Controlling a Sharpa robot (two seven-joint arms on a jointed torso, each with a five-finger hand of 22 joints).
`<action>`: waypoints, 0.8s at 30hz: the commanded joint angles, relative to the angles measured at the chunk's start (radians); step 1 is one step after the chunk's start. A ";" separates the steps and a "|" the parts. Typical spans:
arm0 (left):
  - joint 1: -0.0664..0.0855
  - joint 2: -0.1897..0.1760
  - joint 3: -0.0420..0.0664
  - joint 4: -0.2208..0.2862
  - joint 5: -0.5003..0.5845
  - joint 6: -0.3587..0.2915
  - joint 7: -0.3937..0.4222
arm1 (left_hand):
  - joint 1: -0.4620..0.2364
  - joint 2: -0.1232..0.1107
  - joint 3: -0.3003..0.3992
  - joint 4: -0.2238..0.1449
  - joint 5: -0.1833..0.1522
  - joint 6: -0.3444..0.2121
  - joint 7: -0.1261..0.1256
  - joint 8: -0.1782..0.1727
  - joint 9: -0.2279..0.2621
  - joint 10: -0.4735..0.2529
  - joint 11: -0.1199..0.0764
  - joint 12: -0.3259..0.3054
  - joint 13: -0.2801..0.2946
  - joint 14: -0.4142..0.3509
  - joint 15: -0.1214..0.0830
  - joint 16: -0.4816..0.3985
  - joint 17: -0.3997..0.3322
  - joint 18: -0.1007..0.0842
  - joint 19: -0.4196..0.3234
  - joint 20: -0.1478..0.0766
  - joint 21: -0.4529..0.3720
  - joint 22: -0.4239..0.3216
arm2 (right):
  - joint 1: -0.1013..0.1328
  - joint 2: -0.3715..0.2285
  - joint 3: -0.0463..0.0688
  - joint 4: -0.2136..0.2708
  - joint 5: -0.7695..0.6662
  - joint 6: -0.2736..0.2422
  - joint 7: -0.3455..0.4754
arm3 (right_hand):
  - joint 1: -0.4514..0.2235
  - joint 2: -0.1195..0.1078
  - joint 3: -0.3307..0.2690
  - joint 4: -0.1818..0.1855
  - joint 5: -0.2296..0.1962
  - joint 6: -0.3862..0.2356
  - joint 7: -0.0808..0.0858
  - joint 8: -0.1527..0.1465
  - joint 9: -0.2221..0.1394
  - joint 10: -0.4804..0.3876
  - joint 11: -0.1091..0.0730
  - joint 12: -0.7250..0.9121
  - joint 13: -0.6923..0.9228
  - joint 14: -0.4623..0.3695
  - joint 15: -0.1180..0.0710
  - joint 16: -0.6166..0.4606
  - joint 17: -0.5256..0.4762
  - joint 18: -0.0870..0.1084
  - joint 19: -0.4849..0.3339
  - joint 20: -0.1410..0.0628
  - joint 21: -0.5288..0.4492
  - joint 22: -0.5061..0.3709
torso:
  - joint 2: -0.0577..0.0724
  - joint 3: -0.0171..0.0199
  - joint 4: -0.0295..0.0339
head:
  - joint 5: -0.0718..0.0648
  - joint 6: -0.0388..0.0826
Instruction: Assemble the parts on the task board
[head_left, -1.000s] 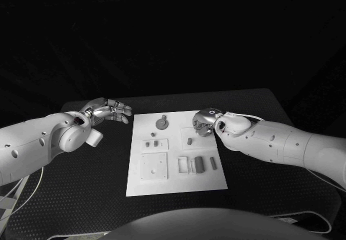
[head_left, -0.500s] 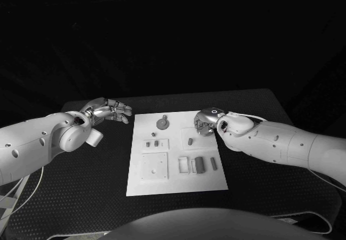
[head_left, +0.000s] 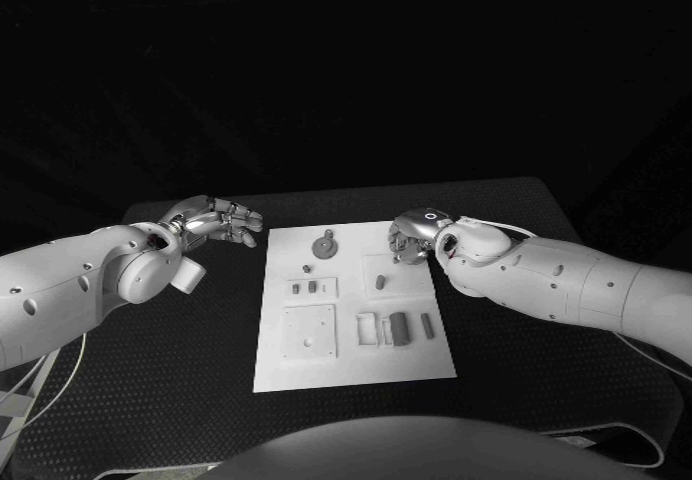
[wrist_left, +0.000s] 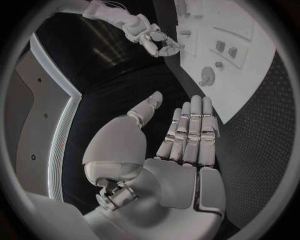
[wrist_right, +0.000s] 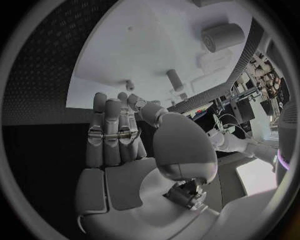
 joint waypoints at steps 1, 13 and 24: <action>0.001 0.001 0.001 -0.001 -0.003 0.013 0.007 | -0.001 0.008 -0.007 0.001 -0.005 -0.008 0.028 0.004 0.000 -0.009 -0.001 0.002 -0.001 0.007 -0.003 -0.007 0.002 0.018 0.006 0.002 -0.002 -0.001 | 0.009 -0.007 0.004 0.020 0.017 0.017 -0.007 | -0.013 -0.001 -0.002 0.002 0.002 0.002 0.006 -0.003 -0.002 0.008 0.000 0.005 0.001 -0.002 -0.004 0.006 0.001 0.006 0.001 -0.003 0.004 0.027 | 0.000 -0.0006 -0.0001 | -0.001 0.000; 0.001 0.000 0.001 -0.003 -0.003 0.016 0.006 | -0.002 0.010 -0.008 0.000 -0.005 -0.016 0.030 0.002 -0.001 -0.009 -0.001 0.002 -0.002 0.008 -0.003 -0.010 0.005 0.018 0.006 0.002 -0.001 -0.005 | 0.028 -0.032 0.018 0.051 0.021 0.017 -0.014 | -0.014 -0.001 -0.002 0.002 0.002 0.002 0.006 -0.004 -0.002 0.008 0.000 0.005 0.001 -0.002 -0.004 0.007 0.001 0.006 0.000 -0.003 0.005 0.027 | 0.000 -0.0007 -0.0005 | 0.001 0.000; 0.001 0.001 0.001 -0.004 -0.003 0.019 0.005 | -0.003 0.009 -0.009 0.000 -0.005 -0.017 0.030 0.002 -0.001 -0.010 -0.001 0.002 -0.002 0.008 -0.003 -0.012 0.006 0.017 0.006 0.002 -0.002 -0.006 | 0.028 -0.013 0.017 0.021 0.067 0.041 0.004 | -0.023 -0.075 -0.007 0.000 0.002 -0.131 0.060 -0.079 -0.032 -0.096 0.038 -0.055 -0.023 -0.027 0.032 0.003 -0.005 0.002 -0.031 0.002 0.011 0.026 | 0.000 -0.0002 -0.0019 | -0.001 0.000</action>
